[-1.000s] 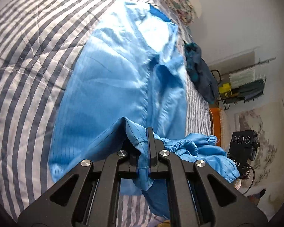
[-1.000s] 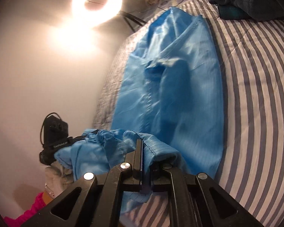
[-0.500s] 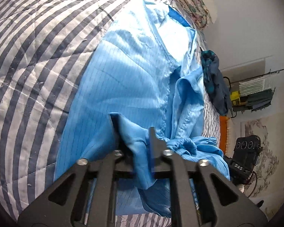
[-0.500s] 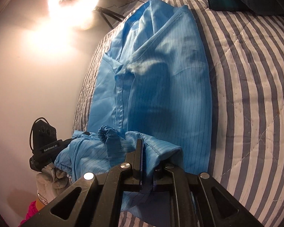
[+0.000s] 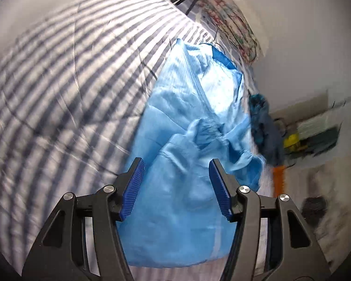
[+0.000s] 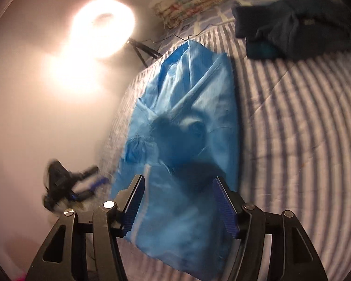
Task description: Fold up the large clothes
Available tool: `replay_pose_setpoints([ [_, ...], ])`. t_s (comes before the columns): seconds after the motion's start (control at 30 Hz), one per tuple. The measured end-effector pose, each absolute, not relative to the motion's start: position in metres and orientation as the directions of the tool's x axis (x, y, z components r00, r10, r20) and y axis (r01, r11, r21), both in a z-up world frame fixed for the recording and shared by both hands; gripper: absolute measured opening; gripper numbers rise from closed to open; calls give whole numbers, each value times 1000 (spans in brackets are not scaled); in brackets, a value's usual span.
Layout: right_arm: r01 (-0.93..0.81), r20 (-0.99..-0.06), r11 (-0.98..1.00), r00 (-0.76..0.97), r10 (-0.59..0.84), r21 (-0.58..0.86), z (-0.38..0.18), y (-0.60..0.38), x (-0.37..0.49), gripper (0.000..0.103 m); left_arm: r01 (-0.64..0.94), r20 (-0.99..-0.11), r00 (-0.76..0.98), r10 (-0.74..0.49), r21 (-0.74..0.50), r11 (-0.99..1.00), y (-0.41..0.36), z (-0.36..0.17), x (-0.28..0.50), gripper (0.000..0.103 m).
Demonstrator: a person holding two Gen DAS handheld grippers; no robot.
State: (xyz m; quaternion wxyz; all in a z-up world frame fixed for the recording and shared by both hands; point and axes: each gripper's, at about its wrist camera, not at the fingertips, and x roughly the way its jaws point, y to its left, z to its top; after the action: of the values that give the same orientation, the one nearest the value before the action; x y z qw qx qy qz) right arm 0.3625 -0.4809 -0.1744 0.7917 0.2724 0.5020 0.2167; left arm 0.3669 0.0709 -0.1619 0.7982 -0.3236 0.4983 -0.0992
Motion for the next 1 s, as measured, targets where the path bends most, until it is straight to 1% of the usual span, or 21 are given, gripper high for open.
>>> replay_pose_setpoints([
  [0.17, -151, -758, 838, 366, 540, 524, -181, -469, 344, 53, -97, -775, 423, -469, -553, 827, 53, -180, 375, 58],
  [0.23, -158, -783, 857, 352, 513, 490, -187, -471, 341, 53, -98, -784, 403, -472, -549, 830, 47, -189, 380, 58],
  [0.37, -147, -797, 868, 346, 494, 474, -201, -467, 345, 50, -71, -785, 387, -484, -548, 833, 38, -194, 383, 58],
  [0.43, -144, -802, 872, 345, 487, 467, -205, -463, 351, 46, -40, -792, 376, -480, -532, 846, 32, -195, 383, 57],
  [0.5, -144, -811, 878, 339, 477, 456, -207, -459, 355, 44, -15, -804, 367, -467, -507, 862, 27, -197, 382, 27],
  [0.53, -144, -816, 883, 339, 468, 446, -209, -457, 359, 40, -2, -813, 359, -459, -492, 870, 26, -199, 382, 7],
  [0.57, -148, -820, 886, 337, 463, 440, -210, -453, 361, 32, 1, -815, 357, -456, -487, 873, 26, -199, 382, 6],
  [0.6, -154, -824, 888, 331, 460, 433, -211, -450, 363, 28, -6, -811, 359, -461, -496, 868, 29, -200, 381, 5],
  [0.67, -175, -833, 896, 331, 444, 408, -208, -444, 364, 22, -62, -782, 369, -501, -559, 827, 43, -202, 380, 4],
  [0.73, -213, -841, 908, 346, 417, 362, -201, -435, 365, 16, -110, -771, 383, -508, -584, 804, 56, -205, 379, 4],
  [0.77, -227, -842, 911, 355, 406, 344, -199, -433, 366, 11, -139, -768, 394, -505, -593, 793, 63, -208, 377, 4],
  [0.8, -232, -846, 917, 362, 391, 325, -198, -430, 367, 7, -151, -765, 398, -506, -598, 787, 67, -210, 376, 4],
  [0.9, -221, -861, 928, 355, 364, 301, -204, -427, 374, 6, -152, -770, 410, -489, -586, 796, 67, -210, 374, 4],
  [0.93, -218, -868, 932, 349, 352, 290, -207, -426, 375, 5, -148, -784, 411, -465, -561, 815, 65, -207, 375, 6],
  [0.97, -217, -877, 937, 344, 335, 272, -210, -425, 375, 5, -146, -798, 409, -443, -537, 831, 62, -204, 375, 15],
  [1.0, -211, -891, 946, 336, 307, 247, -214, -424, 374, 5, -135, -802, 414, -430, -521, 843, 59, -199, 376, 18],
])
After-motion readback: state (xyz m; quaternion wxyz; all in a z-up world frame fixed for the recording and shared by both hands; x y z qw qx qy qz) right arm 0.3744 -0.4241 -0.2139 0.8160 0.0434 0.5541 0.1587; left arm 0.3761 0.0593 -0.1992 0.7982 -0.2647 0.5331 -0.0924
